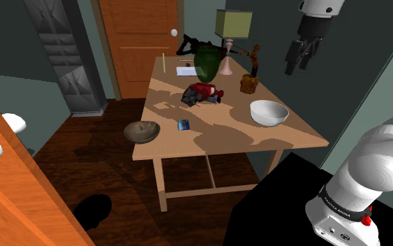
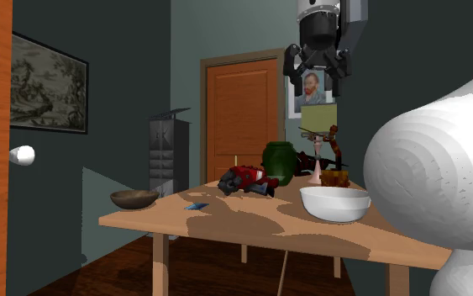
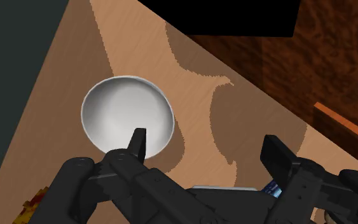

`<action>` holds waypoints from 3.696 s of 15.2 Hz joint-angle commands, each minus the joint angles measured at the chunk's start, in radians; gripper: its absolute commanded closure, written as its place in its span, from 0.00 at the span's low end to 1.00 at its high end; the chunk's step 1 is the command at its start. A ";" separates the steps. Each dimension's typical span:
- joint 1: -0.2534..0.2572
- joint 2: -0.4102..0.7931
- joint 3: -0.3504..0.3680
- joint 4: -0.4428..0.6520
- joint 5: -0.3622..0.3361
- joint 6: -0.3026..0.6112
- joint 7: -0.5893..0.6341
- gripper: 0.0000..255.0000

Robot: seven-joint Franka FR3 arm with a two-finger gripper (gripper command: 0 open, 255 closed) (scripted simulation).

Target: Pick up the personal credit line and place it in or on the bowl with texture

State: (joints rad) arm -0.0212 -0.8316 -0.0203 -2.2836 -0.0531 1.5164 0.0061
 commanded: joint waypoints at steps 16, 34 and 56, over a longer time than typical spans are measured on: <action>-0.027 0.167 0.330 -0.243 0.071 0.593 0.454 0.00; -0.359 0.946 0.834 0.118 -0.752 0.885 1.477 0.00; -0.220 1.249 0.714 0.329 -1.068 0.809 1.708 1.00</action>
State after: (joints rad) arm -0.2415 0.4177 0.6940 -1.9545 -1.1207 2.3251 1.7145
